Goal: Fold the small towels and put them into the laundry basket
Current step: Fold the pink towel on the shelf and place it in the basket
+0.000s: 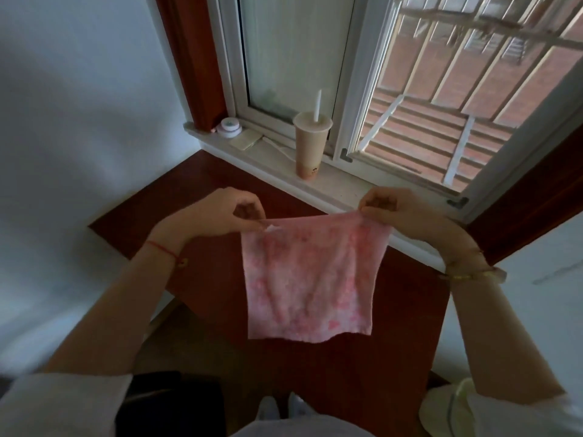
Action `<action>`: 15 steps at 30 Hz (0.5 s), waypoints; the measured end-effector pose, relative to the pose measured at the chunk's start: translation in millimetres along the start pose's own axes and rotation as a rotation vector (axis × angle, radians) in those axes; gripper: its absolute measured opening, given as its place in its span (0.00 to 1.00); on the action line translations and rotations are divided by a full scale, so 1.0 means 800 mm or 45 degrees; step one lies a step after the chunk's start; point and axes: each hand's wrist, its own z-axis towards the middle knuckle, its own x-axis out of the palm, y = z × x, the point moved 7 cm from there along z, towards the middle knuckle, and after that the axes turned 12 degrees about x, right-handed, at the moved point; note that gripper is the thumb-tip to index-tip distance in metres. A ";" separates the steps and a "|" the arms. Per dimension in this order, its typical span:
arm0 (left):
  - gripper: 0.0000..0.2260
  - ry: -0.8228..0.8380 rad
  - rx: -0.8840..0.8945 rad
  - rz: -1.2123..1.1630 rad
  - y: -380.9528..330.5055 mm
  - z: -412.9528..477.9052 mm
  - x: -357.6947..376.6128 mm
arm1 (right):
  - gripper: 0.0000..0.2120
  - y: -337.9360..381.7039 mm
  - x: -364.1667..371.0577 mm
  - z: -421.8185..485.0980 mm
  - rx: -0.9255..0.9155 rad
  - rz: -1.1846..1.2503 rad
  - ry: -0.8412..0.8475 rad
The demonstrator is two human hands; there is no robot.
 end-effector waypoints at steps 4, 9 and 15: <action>0.05 -0.186 -0.134 0.085 0.088 0.046 0.045 | 0.03 -0.071 0.052 0.090 0.168 -0.098 -0.073; 0.02 -0.288 -0.240 0.212 0.158 0.054 0.106 | 0.03 -0.131 0.108 0.132 0.301 -0.083 -0.122; 0.06 -0.205 -0.242 0.181 0.187 0.012 0.177 | 0.06 -0.196 0.173 0.111 0.278 -0.310 0.009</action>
